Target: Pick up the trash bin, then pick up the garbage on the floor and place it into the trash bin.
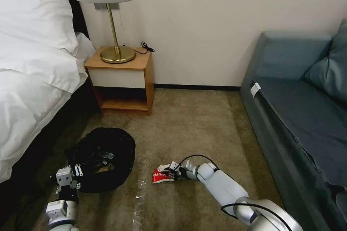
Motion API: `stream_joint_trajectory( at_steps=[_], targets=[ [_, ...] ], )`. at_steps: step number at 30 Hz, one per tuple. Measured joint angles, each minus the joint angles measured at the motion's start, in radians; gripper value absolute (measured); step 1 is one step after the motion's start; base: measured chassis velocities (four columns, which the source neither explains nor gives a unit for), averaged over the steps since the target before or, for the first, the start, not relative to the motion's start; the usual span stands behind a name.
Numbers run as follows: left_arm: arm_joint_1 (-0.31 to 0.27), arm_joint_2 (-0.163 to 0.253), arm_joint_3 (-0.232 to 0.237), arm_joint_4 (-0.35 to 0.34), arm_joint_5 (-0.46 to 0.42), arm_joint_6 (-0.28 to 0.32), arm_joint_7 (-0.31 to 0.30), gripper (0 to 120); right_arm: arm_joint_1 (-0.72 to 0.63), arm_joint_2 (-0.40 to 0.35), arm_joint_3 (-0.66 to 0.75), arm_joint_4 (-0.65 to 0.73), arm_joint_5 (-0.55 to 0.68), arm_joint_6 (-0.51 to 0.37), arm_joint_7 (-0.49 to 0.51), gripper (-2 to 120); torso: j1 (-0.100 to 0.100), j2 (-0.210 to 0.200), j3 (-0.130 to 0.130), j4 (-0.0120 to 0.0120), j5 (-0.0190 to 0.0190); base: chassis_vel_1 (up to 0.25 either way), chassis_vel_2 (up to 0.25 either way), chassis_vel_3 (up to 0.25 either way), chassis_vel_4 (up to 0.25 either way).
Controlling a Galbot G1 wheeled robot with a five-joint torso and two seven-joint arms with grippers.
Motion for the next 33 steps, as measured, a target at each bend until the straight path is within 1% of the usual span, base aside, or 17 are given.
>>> stream_joint_trajectory(
  at_steps=[2, 15, 17, 24, 27, 28, 29, 30, 31, 33],
  targets=[
    [0.002, 0.0, -0.003, -0.001, -0.002, -0.001, 0.0, 4, 0.0, 0.002, 0.0, 0.0, 0.0, 0.0, 0.0, 0, 0.0, 0.0, 0.0, 0.0, 0.0, 0.0, 0.0, 0.0, 0.0],
    [0.002, 0.002, -0.011, 0.005, -0.006, -0.005, 0.003, 4, 0.001, 0.004, 0.01, 0.012, 0.003, 0.0, 0.004, 0, 0.0, 0.0, 0.0, 0.0, -0.0001, 0.0, 0.0, 0.0, 0.0],
    [-0.003, -0.001, -0.005, 0.013, -0.004, -0.005, 0.002, 4, 0.0, -0.001, 0.049, 0.034, -0.001, 0.016, 0.012, 0, 0.0, 0.0, 0.0, 0.0001, 0.0, 0.0, 0.0, 0.0, 0.0],
    [-0.02, -0.001, 0.013, 0.016, 0.003, -0.001, -0.004, 4, 0.0, -0.018, 0.09, 0.084, -0.013, 0.065, 0.027, 0, 0.0, 0.0, 0.0, 0.0001, 0.0, 0.0, 0.0, 0.0, 0.0],
    [-0.026, -0.003, 0.024, 0.017, 0.011, 0.002, -0.008, 4, 0.002, -0.031, 0.129, 0.111, -0.066, 0.108, 0.029, 0, 0.0, 0.0, 0.0, 0.0001, 0.0001, 0.0, 0.0, 0.0, 0.0],
    [-0.026, -0.003, 0.024, 0.017, 0.011, 0.002, -0.008, 4, 0.002, -0.031, 0.129, 0.111, -0.066, 0.108, 0.029, 0, 0.0, 0.0, 0.0, 0.0001, 0.0001, 0.0, 0.0, 0.0, 0.0],
    [-0.029, -0.004, 0.035, 0.017, 0.018, 0.004, -0.015, 4, 0.005, -0.041, 0.165, 0.126, -0.142, 0.15, 0.028, 0, 0.0, 0.0, 0.0, 0.0001, 0.0001, 0.0, 0.0, 0.0, 0.0],
    [-0.03, -0.004, 0.045, 0.017, 0.023, 0.006, -0.019, 4, 0.006, -0.052, 0.187, 0.143, -0.191, 0.176, 0.024, 0, 0.0, 0.0, 0.0, 0.0001, 0.0001, 0.0, 0.0, 0.0, 0.0],
    [-0.03, -0.004, 0.045, 0.017, 0.023, 0.006, -0.019, 4, 0.006, -0.052, 0.187, 0.143, -0.191, 0.176, 0.024, 0, 0.0, 0.0, 0.0, 0.0001, 0.0001, 0.0, 0.0, 0.0, 0.0],
    [-0.033, -0.005, 0.062, 0.01, 0.028, 0.013, -0.025, 4, 0.001, -0.078, 0.212, 0.193, -0.22, 0.194, 0.012, 0, 0.0, 0.0, 0.0, 0.0, -0.0001, 0.0, 0.0, 0.0, 0.0]
  ],
)
